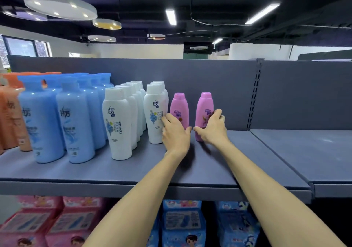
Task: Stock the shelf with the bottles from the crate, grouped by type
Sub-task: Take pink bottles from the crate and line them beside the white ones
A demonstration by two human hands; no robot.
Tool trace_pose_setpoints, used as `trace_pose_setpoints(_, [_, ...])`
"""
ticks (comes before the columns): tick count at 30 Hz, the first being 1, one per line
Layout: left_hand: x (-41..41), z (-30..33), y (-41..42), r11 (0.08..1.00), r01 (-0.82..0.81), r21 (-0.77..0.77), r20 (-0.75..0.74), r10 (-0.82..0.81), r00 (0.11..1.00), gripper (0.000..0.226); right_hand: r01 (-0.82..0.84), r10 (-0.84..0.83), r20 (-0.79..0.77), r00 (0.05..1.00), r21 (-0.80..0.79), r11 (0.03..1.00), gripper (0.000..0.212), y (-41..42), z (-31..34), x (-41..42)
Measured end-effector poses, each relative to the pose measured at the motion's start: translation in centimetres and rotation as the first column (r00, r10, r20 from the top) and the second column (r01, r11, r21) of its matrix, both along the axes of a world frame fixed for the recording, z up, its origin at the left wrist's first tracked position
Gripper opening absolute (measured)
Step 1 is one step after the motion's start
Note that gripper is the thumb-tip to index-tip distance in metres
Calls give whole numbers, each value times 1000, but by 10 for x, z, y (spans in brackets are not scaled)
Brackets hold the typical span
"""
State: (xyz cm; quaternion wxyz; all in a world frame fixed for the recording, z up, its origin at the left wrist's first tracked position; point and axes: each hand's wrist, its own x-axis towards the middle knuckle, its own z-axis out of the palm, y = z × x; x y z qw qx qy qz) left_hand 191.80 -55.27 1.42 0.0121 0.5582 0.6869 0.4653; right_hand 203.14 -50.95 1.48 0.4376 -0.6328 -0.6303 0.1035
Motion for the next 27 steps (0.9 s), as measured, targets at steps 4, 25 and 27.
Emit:
trace_pose_setpoints(4, [-1,-3,1,1000,-27,8,-30,27,999,63,-8,8,7,1000,3,1000,69,11,-1,1])
trace_pose_setpoints(25, [14,0,67,995,-63,-72,-61,59,996,57,-10,10,23,1000,-7,1000,68,46,-1,20])
trace_pose_setpoints(27, [14,-1,74,995,-69,-65,-52,66,997,56,-11,11,30,999,-4,1000,68,47,-1,20])
